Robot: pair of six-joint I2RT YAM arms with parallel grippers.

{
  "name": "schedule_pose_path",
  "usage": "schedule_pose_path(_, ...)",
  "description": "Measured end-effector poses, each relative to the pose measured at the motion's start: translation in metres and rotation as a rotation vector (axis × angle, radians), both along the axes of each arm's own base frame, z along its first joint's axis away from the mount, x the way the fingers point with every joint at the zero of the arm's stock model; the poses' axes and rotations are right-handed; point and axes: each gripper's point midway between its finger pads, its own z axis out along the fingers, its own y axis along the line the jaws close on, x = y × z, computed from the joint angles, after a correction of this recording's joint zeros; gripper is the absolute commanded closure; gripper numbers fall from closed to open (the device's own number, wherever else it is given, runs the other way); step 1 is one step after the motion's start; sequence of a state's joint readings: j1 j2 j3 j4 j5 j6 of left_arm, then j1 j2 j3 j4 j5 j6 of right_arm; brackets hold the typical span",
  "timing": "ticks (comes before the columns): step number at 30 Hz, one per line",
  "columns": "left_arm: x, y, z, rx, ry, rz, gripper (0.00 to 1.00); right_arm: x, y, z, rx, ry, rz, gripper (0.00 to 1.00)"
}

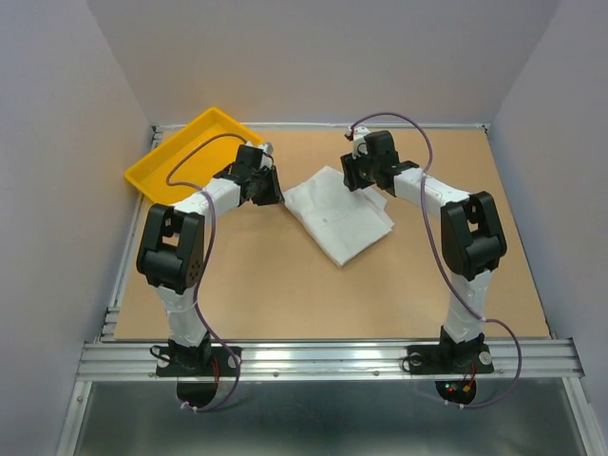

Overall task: Fold and stack the long sleeve shirts
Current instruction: Fold the shirt

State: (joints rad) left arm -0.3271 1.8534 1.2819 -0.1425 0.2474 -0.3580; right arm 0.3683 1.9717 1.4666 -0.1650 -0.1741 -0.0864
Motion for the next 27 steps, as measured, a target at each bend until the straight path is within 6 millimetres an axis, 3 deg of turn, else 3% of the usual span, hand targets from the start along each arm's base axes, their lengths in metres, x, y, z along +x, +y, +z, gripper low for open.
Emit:
schedule_pose_path(3,-0.001,0.000,0.002,-0.005,-0.003,0.000,0.54,0.008,-0.009,-0.001,-0.035,-0.011,-0.056,0.33)
schedule_pose_path(6,-0.002,-0.002,0.008,-0.019,-0.010,0.000,0.36,0.013,-0.017,0.005,-0.044,-0.025,-0.118,0.31)
schedule_pose_path(7,-0.002,-0.002,0.011,-0.022,-0.017,-0.001,0.25,0.013,-0.020,0.009,-0.041,-0.027,-0.150,0.31)
schedule_pose_path(10,0.001,-0.003,0.021,-0.030,-0.036,-0.002,0.16,0.008,-0.032,0.029,0.004,-0.039,-0.268,0.32)
schedule_pose_path(14,0.023,-0.012,0.046,-0.053,-0.096,-0.006,0.16,-0.032,-0.062,0.059,0.129,-0.025,-0.423,0.33)
schedule_pose_path(16,0.039,-0.019,0.062,-0.076,-0.137,-0.017,0.17,-0.054,-0.085,0.061,0.223,0.019,-0.518,0.32)
schedule_pose_path(18,0.052,-0.026,0.068,-0.095,-0.168,-0.029,0.18,-0.072,-0.104,0.053,0.302,0.071,-0.603,0.31)
schedule_pose_path(21,0.063,-0.032,0.059,-0.102,-0.160,-0.041,0.21,-0.099,-0.122,0.019,0.383,0.200,-0.735,0.30)
schedule_pose_path(25,0.070,-0.039,0.024,-0.102,-0.099,-0.057,0.21,-0.129,-0.112,-0.020,0.439,0.359,-0.801,0.29)
schedule_pose_path(27,0.067,-0.041,0.004,-0.103,-0.056,-0.068,0.21,-0.137,-0.107,-0.028,0.469,0.404,-0.818,0.28)
